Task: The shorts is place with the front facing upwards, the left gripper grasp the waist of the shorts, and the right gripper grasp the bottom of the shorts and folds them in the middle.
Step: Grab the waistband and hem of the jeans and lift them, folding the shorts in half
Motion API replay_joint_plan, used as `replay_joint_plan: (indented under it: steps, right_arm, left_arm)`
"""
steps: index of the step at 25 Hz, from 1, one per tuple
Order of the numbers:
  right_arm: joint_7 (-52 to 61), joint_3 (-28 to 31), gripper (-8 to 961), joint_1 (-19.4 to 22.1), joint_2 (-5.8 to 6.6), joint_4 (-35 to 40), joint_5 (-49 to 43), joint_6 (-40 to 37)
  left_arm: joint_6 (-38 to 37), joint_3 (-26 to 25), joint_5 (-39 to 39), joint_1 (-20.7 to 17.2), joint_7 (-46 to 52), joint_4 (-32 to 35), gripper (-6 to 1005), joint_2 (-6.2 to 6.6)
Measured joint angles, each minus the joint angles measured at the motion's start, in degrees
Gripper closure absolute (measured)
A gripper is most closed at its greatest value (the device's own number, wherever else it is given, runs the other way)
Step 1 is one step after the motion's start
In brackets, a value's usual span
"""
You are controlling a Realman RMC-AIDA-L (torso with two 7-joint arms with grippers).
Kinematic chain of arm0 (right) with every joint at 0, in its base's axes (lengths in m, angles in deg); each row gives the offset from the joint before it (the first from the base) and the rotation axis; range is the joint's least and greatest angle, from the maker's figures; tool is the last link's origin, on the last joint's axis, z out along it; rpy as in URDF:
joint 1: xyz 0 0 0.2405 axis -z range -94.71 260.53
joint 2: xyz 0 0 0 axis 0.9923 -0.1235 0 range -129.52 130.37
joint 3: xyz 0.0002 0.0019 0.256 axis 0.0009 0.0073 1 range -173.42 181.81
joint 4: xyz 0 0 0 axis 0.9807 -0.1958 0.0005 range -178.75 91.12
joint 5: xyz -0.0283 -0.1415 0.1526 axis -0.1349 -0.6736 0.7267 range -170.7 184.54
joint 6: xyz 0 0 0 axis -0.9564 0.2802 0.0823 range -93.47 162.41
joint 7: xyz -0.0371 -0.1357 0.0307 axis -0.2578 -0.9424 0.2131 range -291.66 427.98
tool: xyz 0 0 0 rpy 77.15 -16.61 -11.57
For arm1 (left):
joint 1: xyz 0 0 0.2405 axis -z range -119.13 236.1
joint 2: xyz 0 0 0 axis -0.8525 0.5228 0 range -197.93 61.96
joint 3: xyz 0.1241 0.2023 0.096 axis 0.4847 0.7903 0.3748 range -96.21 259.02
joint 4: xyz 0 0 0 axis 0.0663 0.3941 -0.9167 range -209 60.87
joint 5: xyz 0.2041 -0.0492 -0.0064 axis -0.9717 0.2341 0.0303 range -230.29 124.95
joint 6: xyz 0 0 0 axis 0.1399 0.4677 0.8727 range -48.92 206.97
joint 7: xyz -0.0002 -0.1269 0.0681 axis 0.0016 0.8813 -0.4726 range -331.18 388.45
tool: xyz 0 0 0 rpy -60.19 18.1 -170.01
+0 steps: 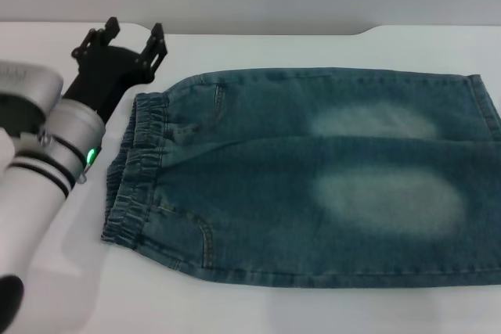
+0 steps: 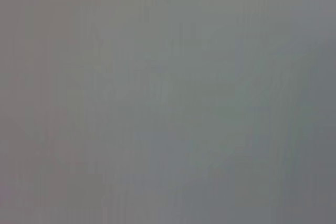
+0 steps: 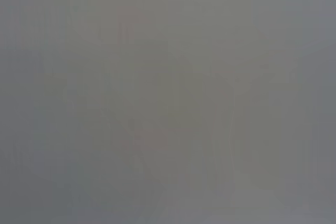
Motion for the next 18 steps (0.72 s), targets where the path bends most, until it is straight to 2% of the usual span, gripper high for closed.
replay_joint_plan:
  steps: [1,2,3,4,5,6,7,8,9,10,11,15,18]
  right_arm:
    - [0.15,2.49,134,0.43,-0.01,2.84,0.0,5.58]
    - [0.68,4.96,134,0.75,0.01,5.42,0.01,10.85]
    - [1.55,7.51,134,0.8,0.03,7.79,0.01,15.76]
    - [2.37,9.59,134,0.74,0.1,9.57,0.01,19.6]
    - [3.44,11.77,134,0.48,0.18,11.36,-0.05,24.24]
    - [4.44,13.95,134,0.1,0.27,12.89,-0.23,28.25]
    - [5.51,16.5,134,-0.42,0.35,14.49,-0.48,32.62]
    - [6.44,18.62,134,-0.9,0.42,15.69,-0.75,36.04]
    - [7.52,20.75,134,-1.44,0.44,16.75,-1.55,39.65]
    - [8.85,23.27,134,-2.23,0.48,18.08,-2.75,43.33]
    - [10.97,25.49,135,-3.29,0.51,19.51,-5.64,47.69]
    - [17.54,30.69,138,-7.42,0.84,25.46,-16.64,63.47]
    - [17.08,33.78,140,-10.61,0.99,28.05,-17.67,76.17]
  left_arm:
    - [3.55,-1.44,-0.69,-1.08,-1.08,-3.71,304,0.77]
    - [3.55,-1.44,-0.69,-1.08,-1.08,-3.71,305,0.77]
    - [9.49,-4.05,-2.2,-2.8,-2.51,-8.9,305,1.83]
    - [9.49,-4.05,-2.2,-2.8,-2.51,-8.9,305,1.83]
    - [23.7,-11.2,-6.48,-5.99,-4.9,-19.1,305,2.33]
    - [33.0,-16.16,-8.99,-7.79,-6.36,-25.21,305,1.87]
    - [33.0,-16.16,-8.99,-7.79,-6.36,-25.21,305,1.87]
    - [40.76,-20.23,-10.93,-9.05,-7.69,-29.98,305,1.23]
    - [40.76,-20.23,-10.93,-9.05,-7.69,-29.98,305,1.23]
    - [54.37,-27.54,-13.29,-10.4,-11.1,-37.27,305,-0.54]
    - [64.66,-32.59,-13.99,-10.32,-13.65,-41.98,305,-1.48]
    - [73.72,-36.45,-14.24,-9.62,-14.54,-45.76,305,-1.38]
    - [80.32,-39.02,-14.41,-8.74,-14.97,-47.91,305,-1.36]
